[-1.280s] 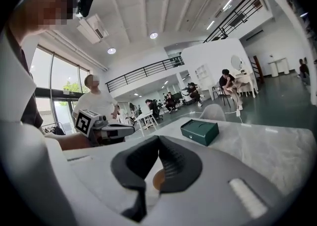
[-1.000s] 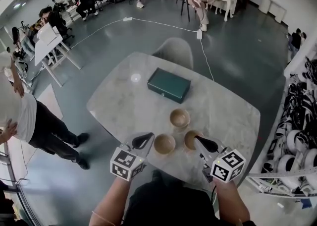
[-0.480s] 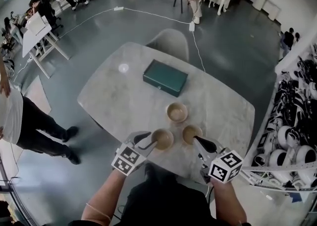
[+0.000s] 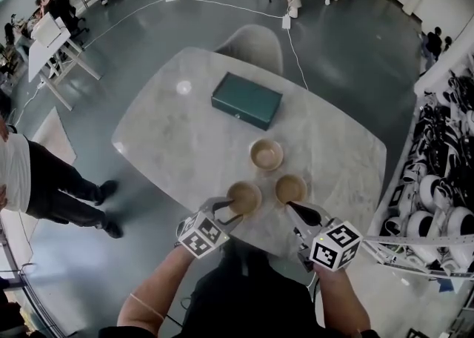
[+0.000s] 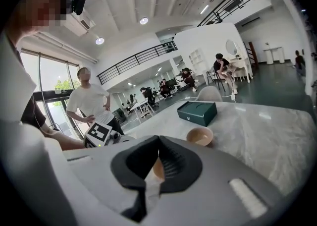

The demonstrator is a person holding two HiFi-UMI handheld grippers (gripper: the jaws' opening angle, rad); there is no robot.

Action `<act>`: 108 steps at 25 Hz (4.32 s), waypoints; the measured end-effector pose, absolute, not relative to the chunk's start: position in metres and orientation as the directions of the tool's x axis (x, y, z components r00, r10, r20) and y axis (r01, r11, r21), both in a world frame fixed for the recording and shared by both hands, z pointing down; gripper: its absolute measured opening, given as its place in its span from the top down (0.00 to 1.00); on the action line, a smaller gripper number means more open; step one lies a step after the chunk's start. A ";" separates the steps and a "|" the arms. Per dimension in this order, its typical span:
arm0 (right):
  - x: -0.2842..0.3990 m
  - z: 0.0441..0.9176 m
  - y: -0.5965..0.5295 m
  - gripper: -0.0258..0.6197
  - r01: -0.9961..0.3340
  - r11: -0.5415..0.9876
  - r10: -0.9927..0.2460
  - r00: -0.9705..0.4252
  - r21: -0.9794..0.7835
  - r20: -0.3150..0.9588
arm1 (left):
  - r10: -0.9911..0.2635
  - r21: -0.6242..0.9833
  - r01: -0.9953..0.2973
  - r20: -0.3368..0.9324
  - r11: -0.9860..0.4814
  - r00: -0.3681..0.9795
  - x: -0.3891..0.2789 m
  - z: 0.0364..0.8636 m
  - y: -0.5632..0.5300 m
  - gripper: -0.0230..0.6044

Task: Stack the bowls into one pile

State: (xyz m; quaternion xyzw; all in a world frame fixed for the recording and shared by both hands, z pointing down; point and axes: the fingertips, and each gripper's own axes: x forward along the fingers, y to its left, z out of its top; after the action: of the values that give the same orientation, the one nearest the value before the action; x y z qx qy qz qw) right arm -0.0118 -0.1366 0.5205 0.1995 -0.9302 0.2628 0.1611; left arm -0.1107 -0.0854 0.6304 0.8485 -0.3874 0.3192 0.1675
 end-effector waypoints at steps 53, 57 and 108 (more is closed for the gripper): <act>0.075 0.496 -0.192 0.96 -0.437 0.791 -0.310 -0.890 -0.429 0.336 | -0.604 -0.288 -0.749 0.776 -0.597 0.183 -0.119 0.595 -0.133 0.93; 0.085 0.496 -0.196 0.95 -0.435 0.789 -0.314 -0.893 -0.435 0.323 | -0.617 -0.298 -0.742 0.763 -0.601 0.194 -0.099 0.579 -0.139 0.93; 0.171 0.526 -0.197 0.96 -0.642 0.622 -0.512 -0.766 -0.448 0.388 | -0.258 -0.205 -0.185 0.904 -0.961 0.341 0.075 0.691 -0.178 0.92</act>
State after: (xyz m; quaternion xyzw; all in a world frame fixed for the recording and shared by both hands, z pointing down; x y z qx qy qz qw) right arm 0.1710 -0.1974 0.5259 0.3231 -0.8936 0.2910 0.1120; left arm 0.0750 -0.1778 0.6912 0.8182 -0.1354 0.5578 -0.0329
